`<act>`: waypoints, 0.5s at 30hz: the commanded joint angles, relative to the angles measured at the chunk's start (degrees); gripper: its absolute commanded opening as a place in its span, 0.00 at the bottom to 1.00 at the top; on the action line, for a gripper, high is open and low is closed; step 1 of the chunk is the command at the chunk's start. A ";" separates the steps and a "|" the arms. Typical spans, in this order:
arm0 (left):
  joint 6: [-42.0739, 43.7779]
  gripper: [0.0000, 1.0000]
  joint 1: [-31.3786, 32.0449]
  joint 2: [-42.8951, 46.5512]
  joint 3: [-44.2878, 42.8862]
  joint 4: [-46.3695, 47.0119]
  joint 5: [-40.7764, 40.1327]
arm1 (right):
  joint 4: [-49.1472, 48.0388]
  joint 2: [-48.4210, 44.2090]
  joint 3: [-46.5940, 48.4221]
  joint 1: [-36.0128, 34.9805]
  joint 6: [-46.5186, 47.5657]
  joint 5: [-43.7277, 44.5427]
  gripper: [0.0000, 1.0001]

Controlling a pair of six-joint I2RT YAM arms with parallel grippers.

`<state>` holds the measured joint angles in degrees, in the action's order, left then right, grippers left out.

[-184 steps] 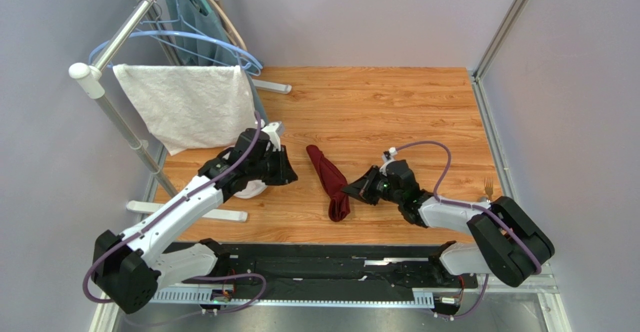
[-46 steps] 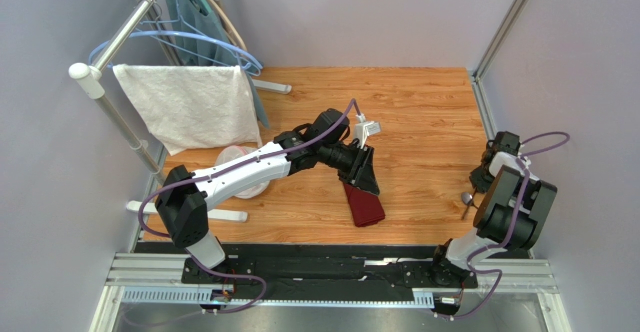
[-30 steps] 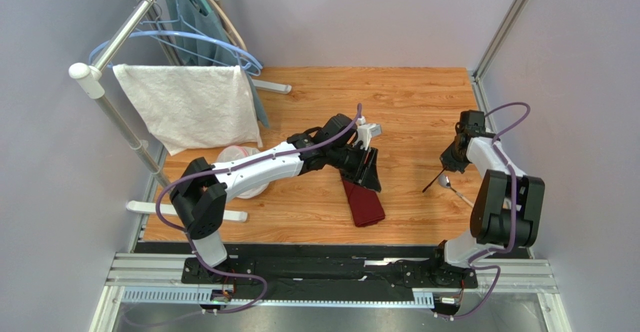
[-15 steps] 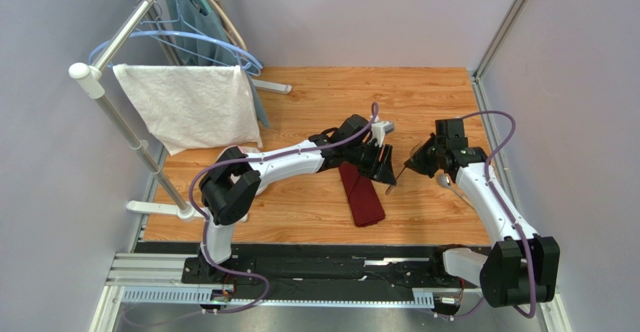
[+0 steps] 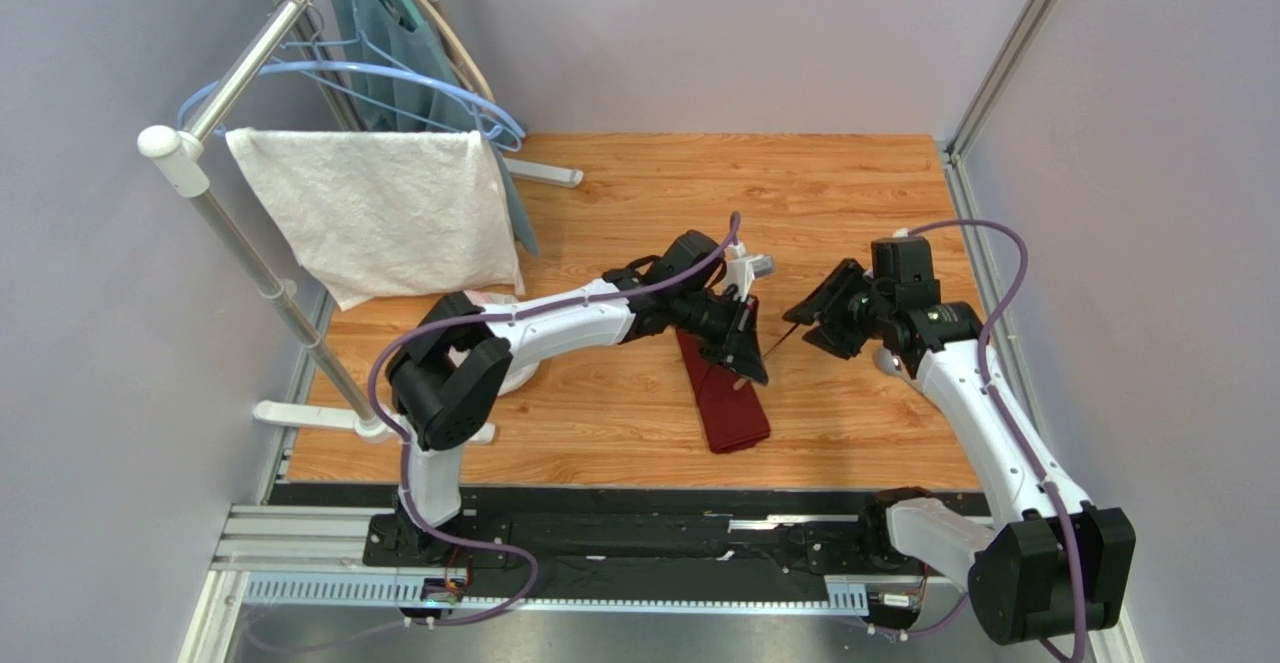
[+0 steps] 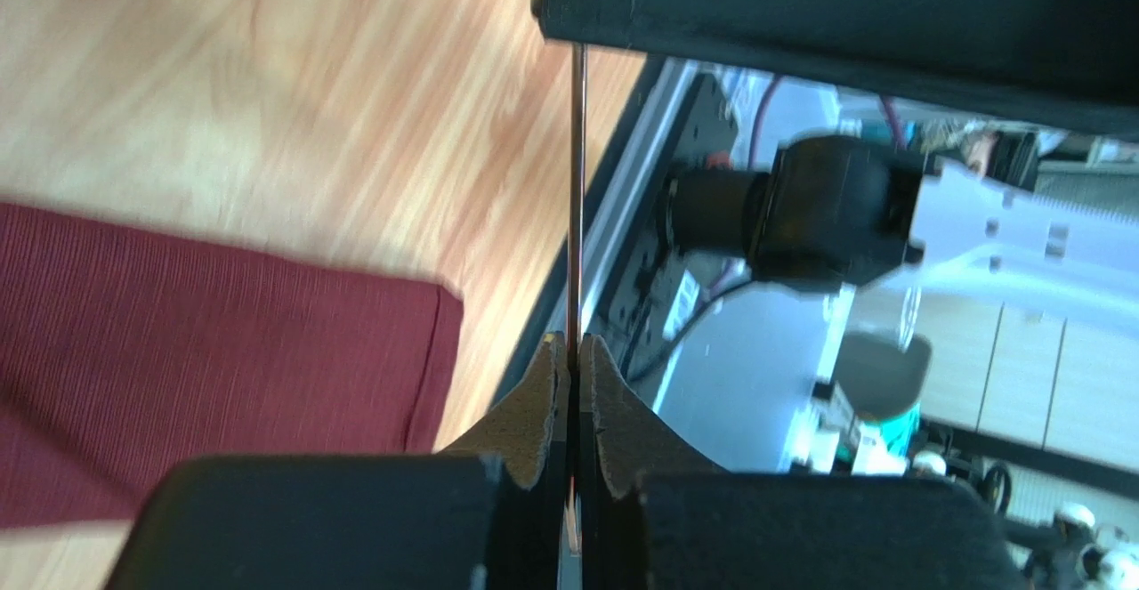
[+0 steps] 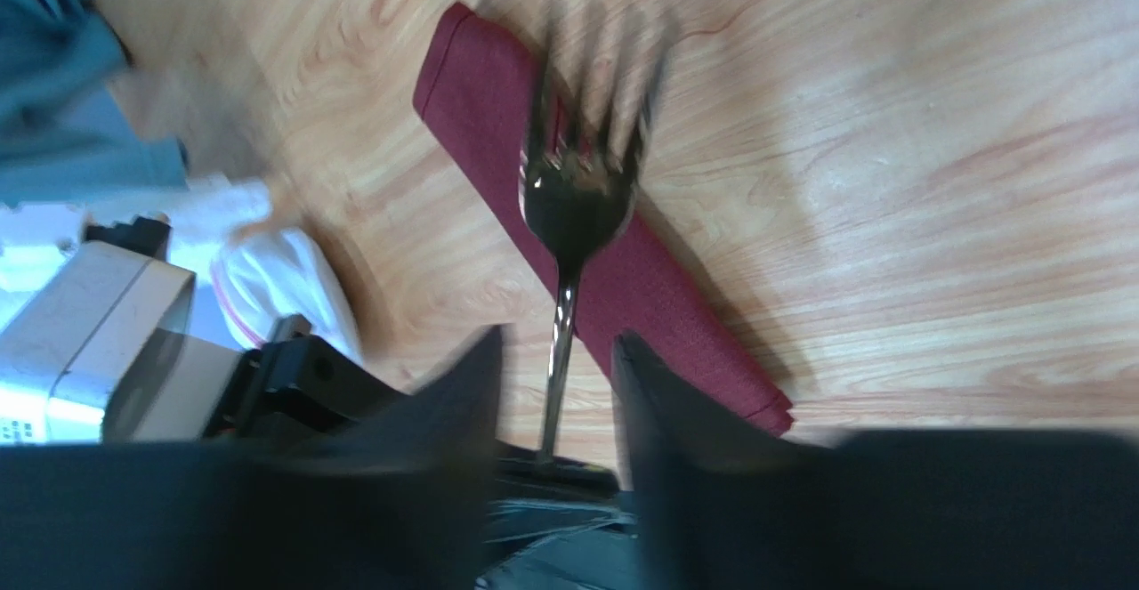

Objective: Fold the napkin into a case and place the utensils inside
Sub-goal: Pass from the right arm to the left, then pass from the left arm to the right

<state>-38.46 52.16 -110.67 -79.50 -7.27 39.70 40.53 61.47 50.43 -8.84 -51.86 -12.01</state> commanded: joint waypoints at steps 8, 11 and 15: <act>19.02 0.00 -5.40 18.82 7.77 -29.20 -0.04 | -2.83 2.34 14.86 -1.35 59.33 -10.38 0.58; 21.40 0.00 -5.93 22.33 10.77 -32.37 -2.43 | 3.13 1.98 17.23 -3.27 82.59 -17.86 0.57; 23.07 0.00 -5.93 25.32 13.06 -33.16 -2.00 | 14.82 5.57 25.22 -11.72 100.15 -22.32 0.56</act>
<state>-20.12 46.06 -88.73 -68.07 -36.86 38.09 45.84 65.17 68.12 -14.96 18.81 -24.25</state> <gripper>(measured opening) 0.022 0.579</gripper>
